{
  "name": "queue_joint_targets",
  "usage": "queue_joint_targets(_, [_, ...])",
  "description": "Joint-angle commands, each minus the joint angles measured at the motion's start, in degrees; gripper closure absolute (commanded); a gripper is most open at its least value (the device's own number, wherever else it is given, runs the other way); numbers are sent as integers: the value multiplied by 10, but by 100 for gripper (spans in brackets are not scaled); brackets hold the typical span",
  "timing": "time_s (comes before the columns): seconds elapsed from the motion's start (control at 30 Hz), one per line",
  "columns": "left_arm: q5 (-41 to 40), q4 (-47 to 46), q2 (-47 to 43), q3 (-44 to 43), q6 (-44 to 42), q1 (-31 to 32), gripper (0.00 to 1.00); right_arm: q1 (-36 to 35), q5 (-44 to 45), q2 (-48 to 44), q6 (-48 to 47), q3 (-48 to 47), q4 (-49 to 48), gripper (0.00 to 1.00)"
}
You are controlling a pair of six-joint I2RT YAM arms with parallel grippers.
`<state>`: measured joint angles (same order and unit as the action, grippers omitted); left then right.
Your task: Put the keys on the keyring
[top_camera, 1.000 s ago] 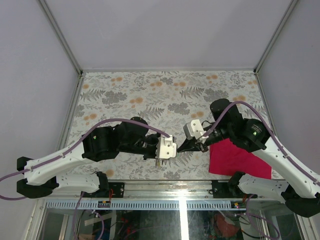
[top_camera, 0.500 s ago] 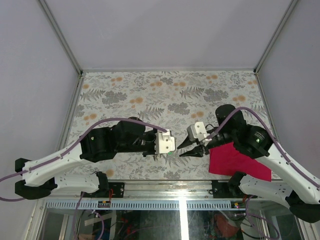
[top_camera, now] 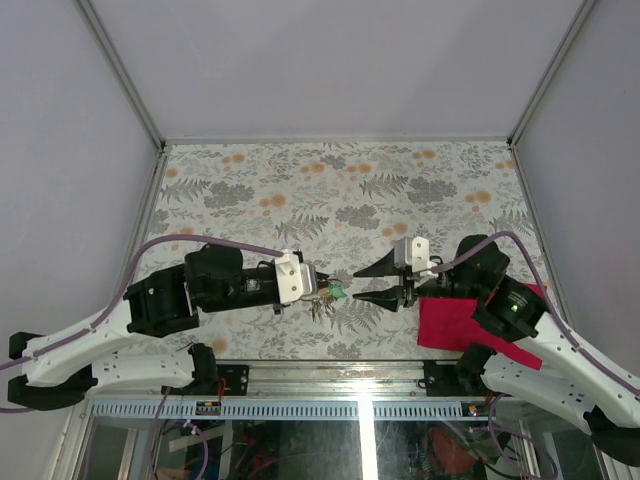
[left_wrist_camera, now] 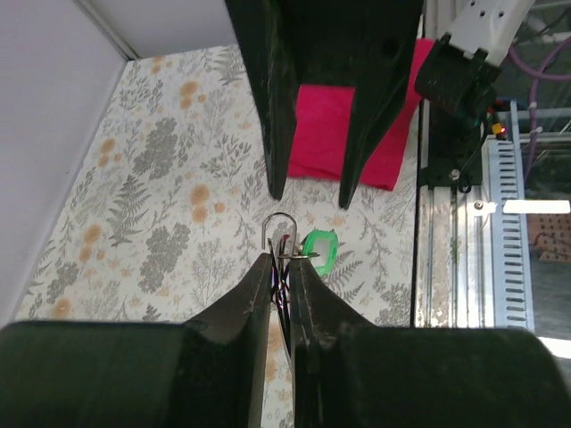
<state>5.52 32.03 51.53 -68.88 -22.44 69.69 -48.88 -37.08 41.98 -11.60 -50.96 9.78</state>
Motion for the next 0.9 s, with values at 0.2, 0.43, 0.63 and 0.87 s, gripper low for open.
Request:
queue_joint_targets(0.2, [69,-118,-39,22,64,-2,100,-4,-8,9,95,39,-187,56])
queue_joint_targets(0.43, [79,-118,-53,21,69,-2,100,-4,-45,11,113,42,-211,56])
queue_joint_targets(0.63, [88,-118,-49,18,70,-3,100,-4,-58,21,128,40,-227,54])
queue_joint_targets(0.87, [94,-118,-41,14,67,-2,100,-3,-97,49,146,32,-238,55])
